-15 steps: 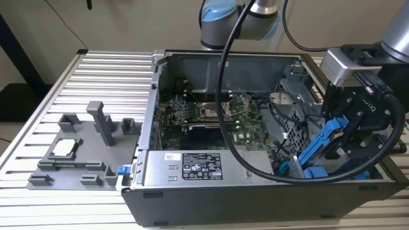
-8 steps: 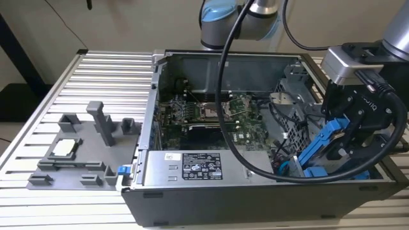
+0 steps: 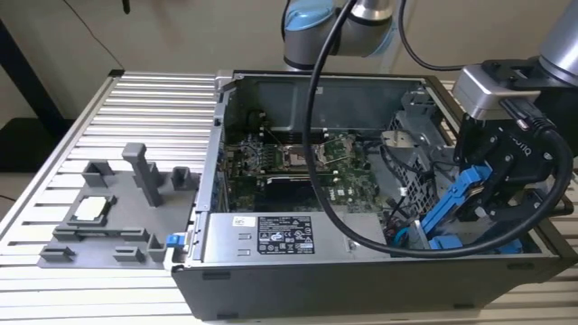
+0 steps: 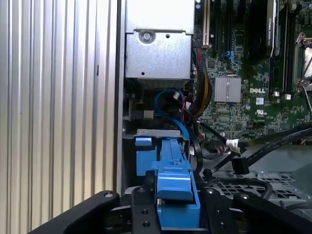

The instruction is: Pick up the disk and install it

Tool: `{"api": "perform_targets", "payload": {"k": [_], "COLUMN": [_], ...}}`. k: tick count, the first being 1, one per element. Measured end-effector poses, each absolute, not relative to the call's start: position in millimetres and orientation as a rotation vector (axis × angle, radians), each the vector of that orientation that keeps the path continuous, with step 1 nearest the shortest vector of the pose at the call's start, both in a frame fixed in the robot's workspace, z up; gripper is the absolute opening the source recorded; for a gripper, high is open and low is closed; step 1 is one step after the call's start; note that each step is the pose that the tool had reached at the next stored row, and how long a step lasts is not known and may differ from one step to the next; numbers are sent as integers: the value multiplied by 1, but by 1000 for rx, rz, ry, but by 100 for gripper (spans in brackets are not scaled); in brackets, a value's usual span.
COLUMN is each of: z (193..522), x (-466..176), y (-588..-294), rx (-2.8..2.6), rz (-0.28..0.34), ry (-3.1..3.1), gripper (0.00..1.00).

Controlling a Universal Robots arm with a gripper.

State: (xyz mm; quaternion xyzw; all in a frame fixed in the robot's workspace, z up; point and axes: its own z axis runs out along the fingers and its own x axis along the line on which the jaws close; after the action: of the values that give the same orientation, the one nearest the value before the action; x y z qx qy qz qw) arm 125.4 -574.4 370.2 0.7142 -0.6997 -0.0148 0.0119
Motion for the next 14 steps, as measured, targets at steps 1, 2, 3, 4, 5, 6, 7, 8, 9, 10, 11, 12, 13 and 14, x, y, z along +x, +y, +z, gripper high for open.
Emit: {"api": "perform_targets", "payload": {"k": [1, 2, 3, 4, 5, 6, 7, 8, 9, 10, 11, 12, 13, 14], "z": [370, 370, 370, 370, 370, 370, 370, 370, 370, 370, 369, 369, 368, 368], "x": [125, 125, 125, 124, 124, 124, 123, 123, 123, 123, 123, 123, 123, 123], "y": [-574, -574, -574, -574, -574, -574, -574, -574, -574, -574, -575, -574, -574, -575], "rx": [2227, 2228, 2229, 2232, 2236, 2241, 2245, 2248, 2248, 2248, 2249, 2249, 2250, 2249], "rz": [-46, -48, -50, -56, -65, -75, -86, -90, -91, -91, -91, -90, -92, -91], "ry": [-2182, -2183, -2183, -2186, -2190, -2195, -2200, -2202, -2202, -2202, -2203, -2203, -2203, -2203], "gripper": [34, 33, 33, 33, 33, 33, 33, 33, 33, 33, 33, 33, 33, 34]}}
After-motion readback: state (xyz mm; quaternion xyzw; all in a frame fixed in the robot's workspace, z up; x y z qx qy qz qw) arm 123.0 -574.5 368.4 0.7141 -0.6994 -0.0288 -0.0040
